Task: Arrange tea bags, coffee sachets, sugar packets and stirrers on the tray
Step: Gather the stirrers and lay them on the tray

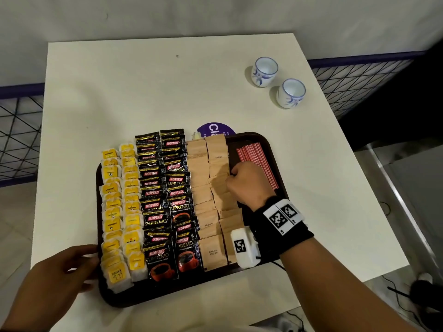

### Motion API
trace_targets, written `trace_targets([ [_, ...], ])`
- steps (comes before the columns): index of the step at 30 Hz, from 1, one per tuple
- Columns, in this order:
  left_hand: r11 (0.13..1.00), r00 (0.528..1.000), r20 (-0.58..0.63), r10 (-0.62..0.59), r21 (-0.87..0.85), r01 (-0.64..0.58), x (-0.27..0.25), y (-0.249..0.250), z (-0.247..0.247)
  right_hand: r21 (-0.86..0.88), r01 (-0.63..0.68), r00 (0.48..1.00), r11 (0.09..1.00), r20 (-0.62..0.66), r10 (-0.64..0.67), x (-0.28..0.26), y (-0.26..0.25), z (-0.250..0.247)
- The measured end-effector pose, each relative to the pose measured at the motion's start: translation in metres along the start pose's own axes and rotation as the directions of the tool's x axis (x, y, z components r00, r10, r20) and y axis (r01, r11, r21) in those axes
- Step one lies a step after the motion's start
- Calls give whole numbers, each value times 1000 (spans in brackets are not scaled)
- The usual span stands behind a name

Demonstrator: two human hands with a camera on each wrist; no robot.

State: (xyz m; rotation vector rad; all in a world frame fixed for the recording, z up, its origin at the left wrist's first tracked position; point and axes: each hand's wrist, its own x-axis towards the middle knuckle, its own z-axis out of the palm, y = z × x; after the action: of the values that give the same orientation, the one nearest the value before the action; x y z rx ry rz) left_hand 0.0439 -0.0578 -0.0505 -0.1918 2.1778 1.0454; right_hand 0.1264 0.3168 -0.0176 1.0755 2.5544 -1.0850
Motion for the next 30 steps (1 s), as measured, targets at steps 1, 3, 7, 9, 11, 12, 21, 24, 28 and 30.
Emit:
trace_targets([
  [1,1000,1000,0,-2,-3,2,0,-1,0,-15,-3,1000,1000,11,3,1,0,1],
  [3,1000,1000,3,-6,-7,6,1,-1,1,-25,-4,1000,1000,19,4,2,-2,0],
  [7,1000,1000,3,-14,-6,14,2,-2,1,-24,-4,1000,1000,-18,4,14,-9,-6],
  [9,1000,1000,-7,-15,-5,15,3,-2,1,-31,3,1000,1000,-20,-3,25,-15,-9],
  [11,1000,1000,-9,-15,-7,15,2,-2,1,-18,-8,1000,1000,-3,8,35,-22,-12],
  [12,1000,1000,-8,-17,-10,16,1,-1,1,-12,-13,1000,1000,5,13,38,-25,-12],
  [21,1000,1000,-10,-28,-8,28,0,2,2,-8,18,999,1000,-29,-18,51,-25,-8],
  [24,1000,999,-19,-27,-8,27,-1,2,2,-9,31,999,999,-29,-31,55,-23,-7],
  [28,1000,1000,-21,-8,18,9,-3,6,3,-15,64,998,998,-13,-64,55,-26,-6],
  [30,1000,1000,-22,-3,31,4,-5,8,4,1,64,998,998,-6,-64,53,-27,-8],
])
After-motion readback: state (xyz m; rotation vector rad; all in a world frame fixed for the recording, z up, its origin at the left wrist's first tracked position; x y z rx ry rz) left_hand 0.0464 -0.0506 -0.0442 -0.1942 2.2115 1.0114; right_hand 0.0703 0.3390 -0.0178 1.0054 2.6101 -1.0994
